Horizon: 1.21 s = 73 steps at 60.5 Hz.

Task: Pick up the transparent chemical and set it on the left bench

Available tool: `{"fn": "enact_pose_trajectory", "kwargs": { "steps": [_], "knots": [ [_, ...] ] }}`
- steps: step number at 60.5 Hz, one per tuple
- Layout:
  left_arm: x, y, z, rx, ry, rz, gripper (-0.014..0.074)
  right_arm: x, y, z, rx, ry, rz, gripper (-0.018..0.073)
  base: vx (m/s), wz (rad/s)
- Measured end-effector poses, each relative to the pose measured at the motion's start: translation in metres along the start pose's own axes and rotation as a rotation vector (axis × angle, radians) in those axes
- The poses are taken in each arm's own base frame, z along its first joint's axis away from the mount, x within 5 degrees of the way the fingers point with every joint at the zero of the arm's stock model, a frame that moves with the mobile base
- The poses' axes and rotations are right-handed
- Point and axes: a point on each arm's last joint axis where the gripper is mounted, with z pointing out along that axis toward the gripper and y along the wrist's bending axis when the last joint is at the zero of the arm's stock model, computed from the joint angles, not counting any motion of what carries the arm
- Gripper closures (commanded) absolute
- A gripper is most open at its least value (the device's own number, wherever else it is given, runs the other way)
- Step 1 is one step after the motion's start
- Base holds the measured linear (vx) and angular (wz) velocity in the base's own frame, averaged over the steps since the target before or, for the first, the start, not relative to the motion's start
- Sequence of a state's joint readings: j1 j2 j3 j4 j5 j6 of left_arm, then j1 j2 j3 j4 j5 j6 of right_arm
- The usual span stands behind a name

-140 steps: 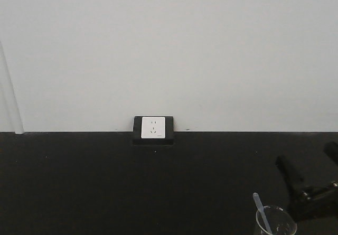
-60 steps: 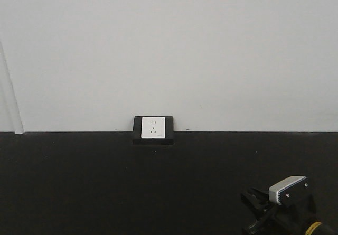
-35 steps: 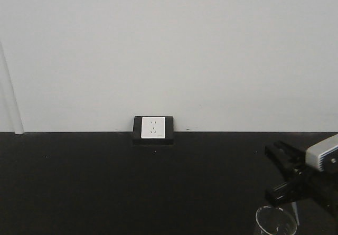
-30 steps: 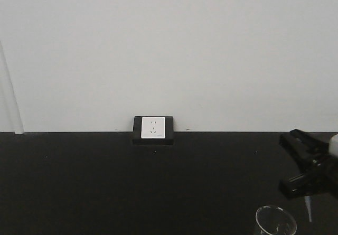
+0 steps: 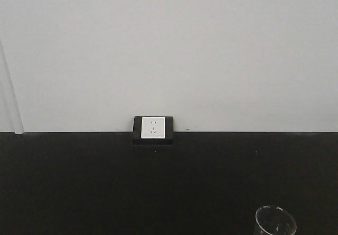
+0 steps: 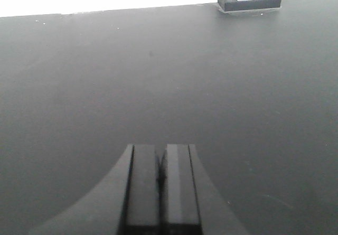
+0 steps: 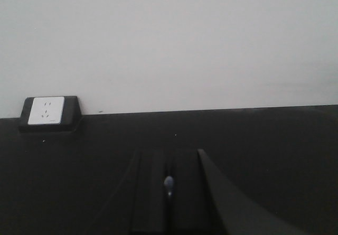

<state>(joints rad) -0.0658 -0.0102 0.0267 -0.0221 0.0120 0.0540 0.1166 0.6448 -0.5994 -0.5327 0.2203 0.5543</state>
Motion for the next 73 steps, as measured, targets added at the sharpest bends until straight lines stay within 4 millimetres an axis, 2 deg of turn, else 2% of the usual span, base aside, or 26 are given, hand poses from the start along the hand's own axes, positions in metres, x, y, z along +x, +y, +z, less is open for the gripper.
{"fn": "enact_pose_trajectory", "kwargs": {
  "steps": [19,73],
  "knots": [
    [0.0,0.0,0.0,0.0,0.0,0.0,0.06,0.009,0.017,-0.009,-0.119,0.092,-0.056,0.0562,0.0,0.0],
    [0.0,0.0,0.0,0.0,0.0,0.0,0.06,0.011,0.017,-0.009,-0.122,0.106,-0.06,0.0562,0.0,0.0]
  ]
}}
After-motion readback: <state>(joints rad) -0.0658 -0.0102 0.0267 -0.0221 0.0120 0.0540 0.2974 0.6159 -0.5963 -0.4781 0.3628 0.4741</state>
